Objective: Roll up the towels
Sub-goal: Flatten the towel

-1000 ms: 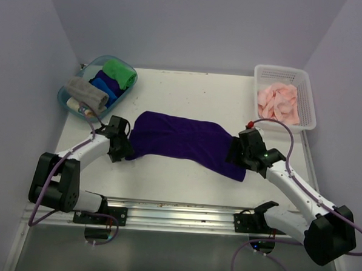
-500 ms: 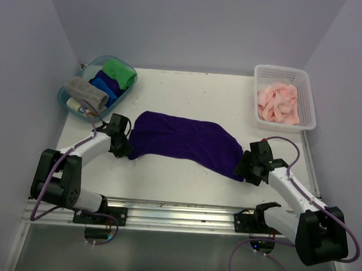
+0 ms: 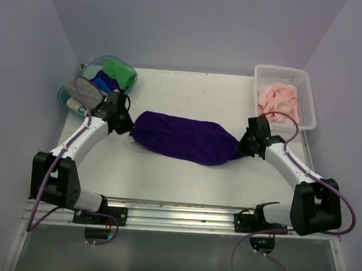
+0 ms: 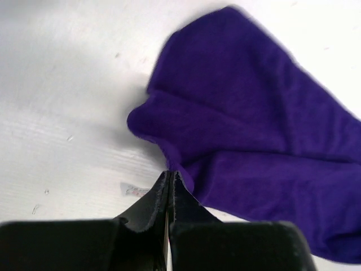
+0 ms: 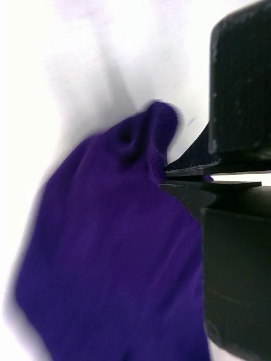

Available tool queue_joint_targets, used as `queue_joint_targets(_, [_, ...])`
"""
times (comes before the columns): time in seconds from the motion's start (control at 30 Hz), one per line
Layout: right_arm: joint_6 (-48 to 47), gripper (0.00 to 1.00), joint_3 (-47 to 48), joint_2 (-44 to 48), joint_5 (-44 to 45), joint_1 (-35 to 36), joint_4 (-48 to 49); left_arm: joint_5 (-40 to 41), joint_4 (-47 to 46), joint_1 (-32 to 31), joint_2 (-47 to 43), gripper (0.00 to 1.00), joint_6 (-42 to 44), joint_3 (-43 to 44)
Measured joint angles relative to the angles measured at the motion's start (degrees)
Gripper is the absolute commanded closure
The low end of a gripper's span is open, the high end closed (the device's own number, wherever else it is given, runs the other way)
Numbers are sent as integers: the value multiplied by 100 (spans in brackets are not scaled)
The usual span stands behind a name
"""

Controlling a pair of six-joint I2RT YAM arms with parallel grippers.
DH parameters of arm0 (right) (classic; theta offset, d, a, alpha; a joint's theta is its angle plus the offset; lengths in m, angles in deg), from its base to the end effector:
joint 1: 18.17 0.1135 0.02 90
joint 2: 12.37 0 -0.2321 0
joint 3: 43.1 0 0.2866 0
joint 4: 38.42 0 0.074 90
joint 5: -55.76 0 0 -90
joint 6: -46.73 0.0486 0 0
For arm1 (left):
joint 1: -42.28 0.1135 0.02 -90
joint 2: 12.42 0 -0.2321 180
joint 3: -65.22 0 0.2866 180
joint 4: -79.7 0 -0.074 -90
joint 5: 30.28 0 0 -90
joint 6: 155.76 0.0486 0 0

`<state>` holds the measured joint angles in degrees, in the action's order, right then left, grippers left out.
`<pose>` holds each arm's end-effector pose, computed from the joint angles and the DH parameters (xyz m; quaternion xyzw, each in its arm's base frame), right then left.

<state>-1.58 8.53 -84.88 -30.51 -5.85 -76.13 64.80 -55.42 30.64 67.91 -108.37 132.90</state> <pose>0.2760 0.0571 0.1282 0.2524 0.9285 0.0949 0.2553 0.3205 -0.0616 0.1763 -0.2680 0.9211 -0.0895 0.2680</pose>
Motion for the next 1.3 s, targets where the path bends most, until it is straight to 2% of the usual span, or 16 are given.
queue_joint_targets(0.17, [-402, 100, 2618, -715, 166, -144, -87, -205, 297, 127, 673, 100, 337, 2068])
queue_joint_targets(0.27, [-619, 100, 4072, -782, 286, -197, -46, -396, 199, 396, 719, 100, 494, 3224])
queue_joint_targets(0.33, [-726, 100, 4631, -643, 326, -216, 70, -562, 11, 634, 494, 100, 581, 3571])
queue_joint_targets(0.4, [-787, 100, 4765, -348, 365, -216, 118, -693, -138, 857, 111, 100, 629, 3609])
queue_joint_targets(0.53, [-837, 100, 4048, 463, 437, -216, 133, -955, -483, 1049, -776, 100, 654, 3034])
queue_joint_targets(0.67, [-839, 100, 2444, 1239, 501, -221, 94, -1305, -861, 1038, -1532, 100, 643, 1412])
queue_joint_targets(0.73, [-822, 88, 1663, 1379, 538, -221, -107, -1434, -1012, 1038, -1694, 100, 623, 424])
queue_joint_targets(0.77, [-800, 65, 1298, 1394, 555, -221, -181, -1491, -1029, 1038, -1672, 100, 619, -46])
queue_joint_targets(0.8, [-730, 57, 933, 1390, 555, -221, -323, -1545, -1038, 1038, -1572, 100, 614, -479])
queue_joint_targets(0.87, [-684, 45, 428, 1390, 570, -221, -570, -1624, -1001, 1038, -1360, 100, 592, -1290])
queue_joint_targets(0.93, [-601, 43, 79, 1399, 573, -221, -857, -1646, -826, 1038, -1285, 100, 573, -1840])
queue_joint_targets(1.07, [-492, 43, -125, 1495, 575, -221, -1040, -1611, -682, 1038, -1331, 100, 575, -2033])
queue_joint_targets(1.3, [-461, 42, -157, 1244, 568, -273, -975, -1222, -643, 1038, -1425, 100, 584, -1777])
